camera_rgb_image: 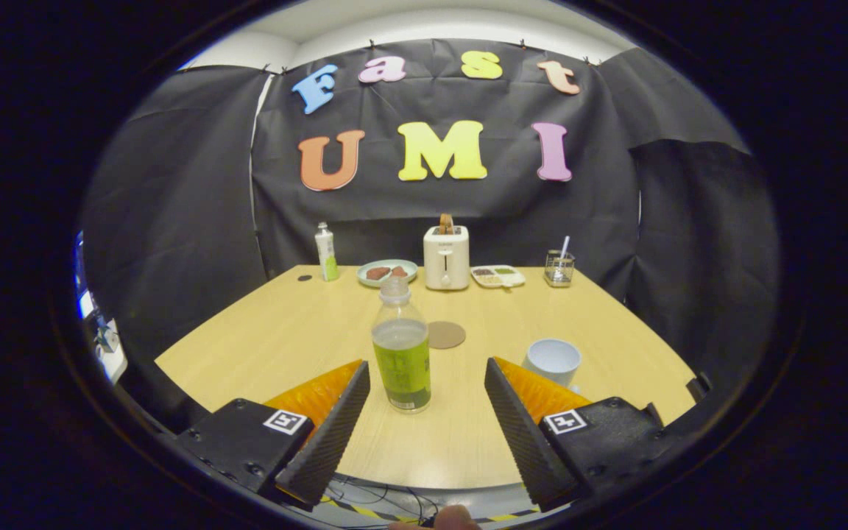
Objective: Take the bottle from table, then pour the juice into the cup, finally place the bottle on the coaster
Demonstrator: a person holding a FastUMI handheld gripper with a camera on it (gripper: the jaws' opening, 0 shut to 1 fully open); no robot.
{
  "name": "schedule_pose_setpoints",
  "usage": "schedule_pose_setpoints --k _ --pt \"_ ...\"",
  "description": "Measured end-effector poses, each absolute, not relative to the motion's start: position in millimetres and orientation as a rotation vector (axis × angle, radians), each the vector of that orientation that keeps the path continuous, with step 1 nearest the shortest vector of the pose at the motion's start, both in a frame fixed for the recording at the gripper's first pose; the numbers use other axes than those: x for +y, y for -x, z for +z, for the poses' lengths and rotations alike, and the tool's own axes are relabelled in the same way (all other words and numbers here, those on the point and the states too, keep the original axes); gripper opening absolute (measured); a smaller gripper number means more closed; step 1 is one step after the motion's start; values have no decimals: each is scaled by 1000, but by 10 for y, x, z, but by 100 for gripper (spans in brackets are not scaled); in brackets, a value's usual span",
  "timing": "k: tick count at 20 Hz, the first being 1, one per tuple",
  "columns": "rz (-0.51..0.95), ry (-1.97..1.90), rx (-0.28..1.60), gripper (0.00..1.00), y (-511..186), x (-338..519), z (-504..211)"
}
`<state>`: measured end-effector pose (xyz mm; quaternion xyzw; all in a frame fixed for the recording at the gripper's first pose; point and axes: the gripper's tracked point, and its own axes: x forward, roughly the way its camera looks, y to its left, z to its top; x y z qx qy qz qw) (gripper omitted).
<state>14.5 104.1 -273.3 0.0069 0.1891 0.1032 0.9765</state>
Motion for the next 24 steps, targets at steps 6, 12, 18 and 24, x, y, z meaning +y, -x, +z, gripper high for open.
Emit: schedule_pose_setpoints --k 6,12,18,24 --pt "217 -39 462 100 -469 1326 -3302" --pt "235 -29 507 100 -749 1489 -3484" --pt "232 -58 551 100 -1001 1560 -3585" --pt "227 -97 616 92 -1135 1524 -3651"
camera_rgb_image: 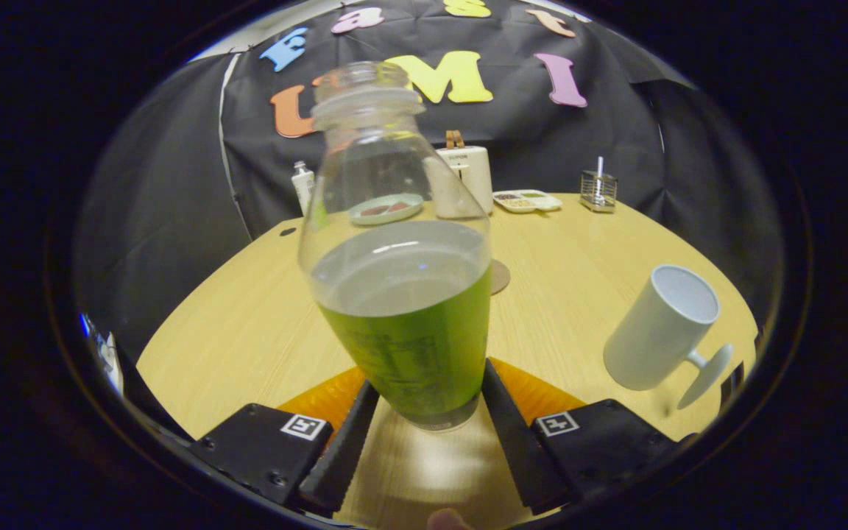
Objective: Take the bottle from table, then pour the juice into the cup, finally place the bottle on the coaster
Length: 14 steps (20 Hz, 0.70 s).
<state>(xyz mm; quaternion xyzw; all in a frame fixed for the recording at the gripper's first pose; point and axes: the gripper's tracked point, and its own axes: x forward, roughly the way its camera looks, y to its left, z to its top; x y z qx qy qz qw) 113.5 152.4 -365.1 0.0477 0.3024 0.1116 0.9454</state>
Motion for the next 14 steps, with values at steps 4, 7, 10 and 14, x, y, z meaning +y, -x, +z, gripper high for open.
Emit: schedule_pose_setpoints --k 4,7,10,14 --pt "254 -145 656 83 -1133 1502 -3605" --pt "283 -230 700 80 -1056 1470 -3482" --pt "326 -326 730 79 -1017 1470 -3322" --pt "385 -501 757 78 -947 1450 -3036"
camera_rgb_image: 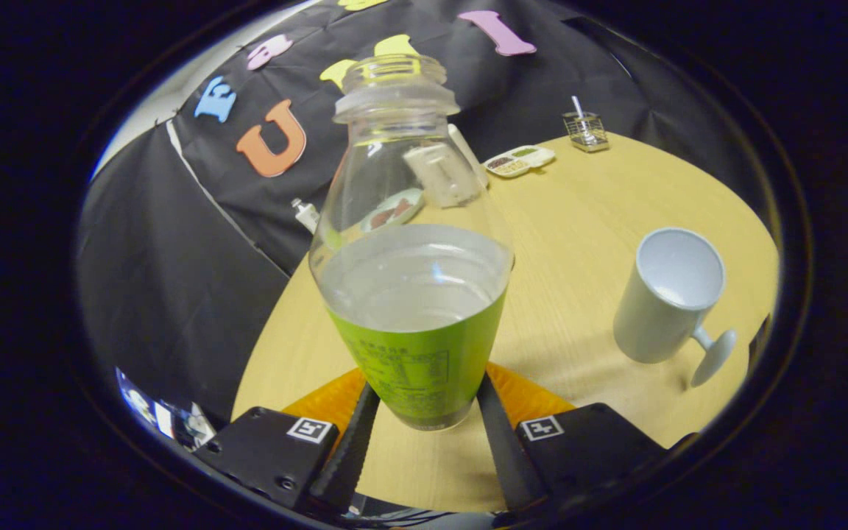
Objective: Take the bottle from table, then pour the juice into the cup, finally place the bottle on the coaster
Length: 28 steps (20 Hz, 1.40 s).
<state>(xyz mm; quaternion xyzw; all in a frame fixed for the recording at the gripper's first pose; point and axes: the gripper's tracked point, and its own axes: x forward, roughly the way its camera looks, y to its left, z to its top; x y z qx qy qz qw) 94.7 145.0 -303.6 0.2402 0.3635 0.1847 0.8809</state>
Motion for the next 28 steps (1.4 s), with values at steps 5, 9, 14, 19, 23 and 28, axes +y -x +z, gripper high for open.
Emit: schedule_pose_setpoints --k 5,9,14,19,23,28 --pt "480 -727 784 78 -833 1512 -2721" --pt "520 -891 792 77 -817 1471 -2570" --pt "547 -1029 816 77 -818 1422 -2497" --pt "570 -1175 848 77 -805 1410 -2439" --pt "633 -1267 839 77 -814 1451 -2308" --pt "693 -1357 827 77 -810 1458 -2145"
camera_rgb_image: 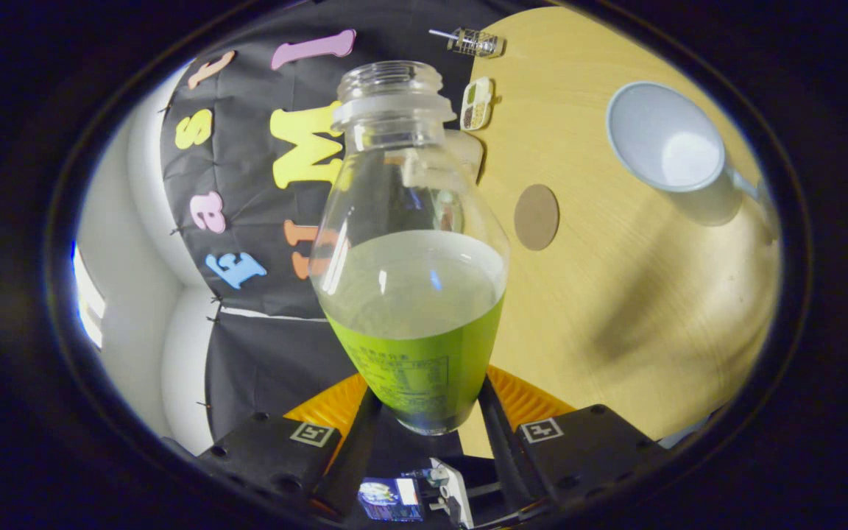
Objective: Take the bottle from table, then pour the juice into the cup, finally place the bottle on the coaster
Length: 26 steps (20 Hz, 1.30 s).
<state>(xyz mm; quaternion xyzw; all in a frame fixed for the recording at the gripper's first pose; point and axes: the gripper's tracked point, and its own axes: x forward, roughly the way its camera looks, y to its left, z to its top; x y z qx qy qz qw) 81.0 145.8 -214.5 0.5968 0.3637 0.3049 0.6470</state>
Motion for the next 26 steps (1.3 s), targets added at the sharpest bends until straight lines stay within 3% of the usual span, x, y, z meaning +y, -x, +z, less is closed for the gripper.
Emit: schedule_pose_setpoints --k 26 --pt "820 -1655 757 76 -867 1427 -1641"
